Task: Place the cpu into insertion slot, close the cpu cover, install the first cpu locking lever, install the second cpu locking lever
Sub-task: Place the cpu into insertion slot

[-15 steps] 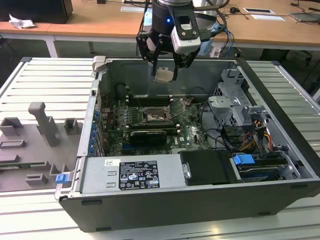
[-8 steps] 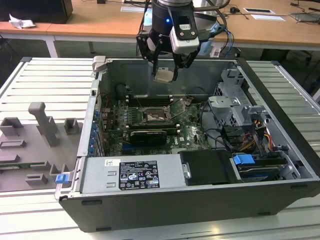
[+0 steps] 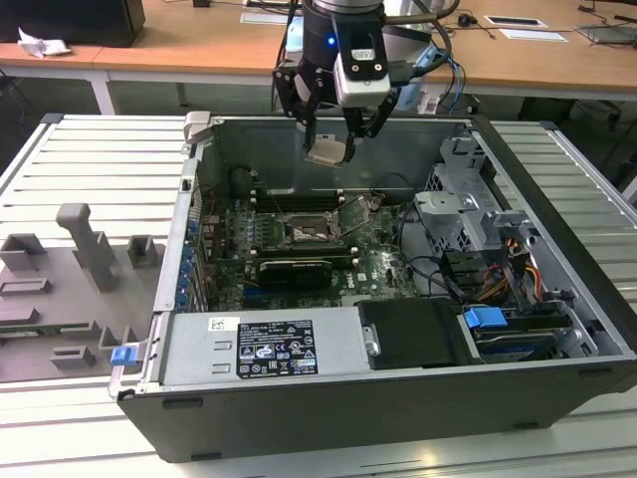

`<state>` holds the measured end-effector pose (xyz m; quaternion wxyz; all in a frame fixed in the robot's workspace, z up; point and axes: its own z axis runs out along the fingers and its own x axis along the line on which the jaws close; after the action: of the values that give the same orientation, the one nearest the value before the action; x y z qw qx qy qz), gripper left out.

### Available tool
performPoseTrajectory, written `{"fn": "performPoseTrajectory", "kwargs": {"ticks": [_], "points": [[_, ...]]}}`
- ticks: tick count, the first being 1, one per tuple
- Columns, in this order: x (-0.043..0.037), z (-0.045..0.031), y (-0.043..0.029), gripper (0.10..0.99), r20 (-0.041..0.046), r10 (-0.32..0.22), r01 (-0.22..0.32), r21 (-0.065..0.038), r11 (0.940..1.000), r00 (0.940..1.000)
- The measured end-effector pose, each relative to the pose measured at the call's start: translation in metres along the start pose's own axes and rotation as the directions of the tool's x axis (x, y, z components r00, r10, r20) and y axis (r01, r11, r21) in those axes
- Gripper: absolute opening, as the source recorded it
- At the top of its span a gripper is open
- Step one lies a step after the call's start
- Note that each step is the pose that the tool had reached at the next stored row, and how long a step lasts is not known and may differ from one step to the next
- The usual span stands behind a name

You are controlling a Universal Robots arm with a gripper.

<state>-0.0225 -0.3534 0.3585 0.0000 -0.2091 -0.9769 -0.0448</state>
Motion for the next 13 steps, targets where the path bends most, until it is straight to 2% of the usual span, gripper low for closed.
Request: {"fn": "performPoseTrajectory", "kwargs": {"ticks": [5, 13], "points": [[0.0, 0.0011, -0.0001, 0.537, 0.0043, 0.049, -0.049, -0.001, 0.9988, 0.9988], [-0.0001, 0.0053, -0.0005, 0.537, 0.0045, 0.052, -0.052, -0.001, 0.9986, 0.9986]]}}
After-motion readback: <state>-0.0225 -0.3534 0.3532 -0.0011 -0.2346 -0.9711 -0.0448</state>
